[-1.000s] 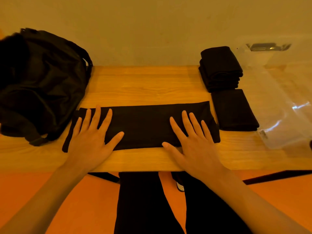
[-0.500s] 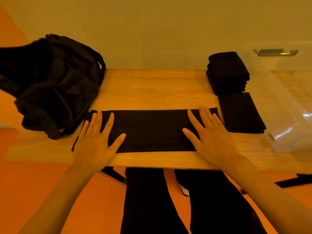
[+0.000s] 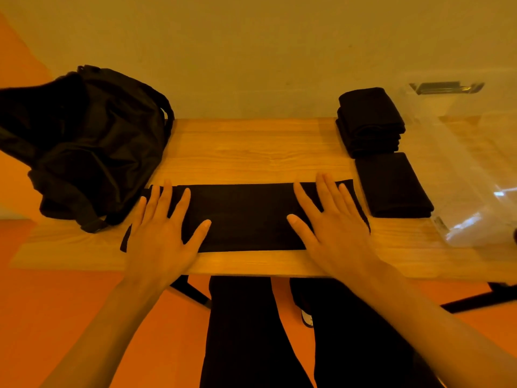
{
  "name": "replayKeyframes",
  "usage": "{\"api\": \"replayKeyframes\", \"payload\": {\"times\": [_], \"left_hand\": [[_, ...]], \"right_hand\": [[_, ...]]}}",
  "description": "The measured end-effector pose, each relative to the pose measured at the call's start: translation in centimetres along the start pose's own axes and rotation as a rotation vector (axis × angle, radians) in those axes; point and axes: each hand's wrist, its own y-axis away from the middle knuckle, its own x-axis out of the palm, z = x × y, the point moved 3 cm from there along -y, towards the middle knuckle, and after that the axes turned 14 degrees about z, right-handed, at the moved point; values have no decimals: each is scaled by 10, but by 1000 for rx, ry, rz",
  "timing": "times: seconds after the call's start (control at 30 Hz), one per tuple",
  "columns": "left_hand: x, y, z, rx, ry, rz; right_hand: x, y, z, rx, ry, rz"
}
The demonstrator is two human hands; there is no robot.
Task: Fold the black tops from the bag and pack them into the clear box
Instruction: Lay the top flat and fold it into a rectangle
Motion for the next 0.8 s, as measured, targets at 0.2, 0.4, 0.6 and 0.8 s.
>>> {"api": "replayKeyframes", "payload": {"times": [0.2,0.4,0.6,0.8], "left_hand": [[8,-3,-65,94,52,67],[19,-6,-17,-64,-28,133],[11,-10,12,-121,20,201],[-1,-1,-24,12,129,-19]], "right_hand": [[4,-24,83,-145,-86,-51],[19,-32,19,-10,-18,18],[10,-22,-24,137,-26,7],[-1,31,-27,73,-254,-273]]}}
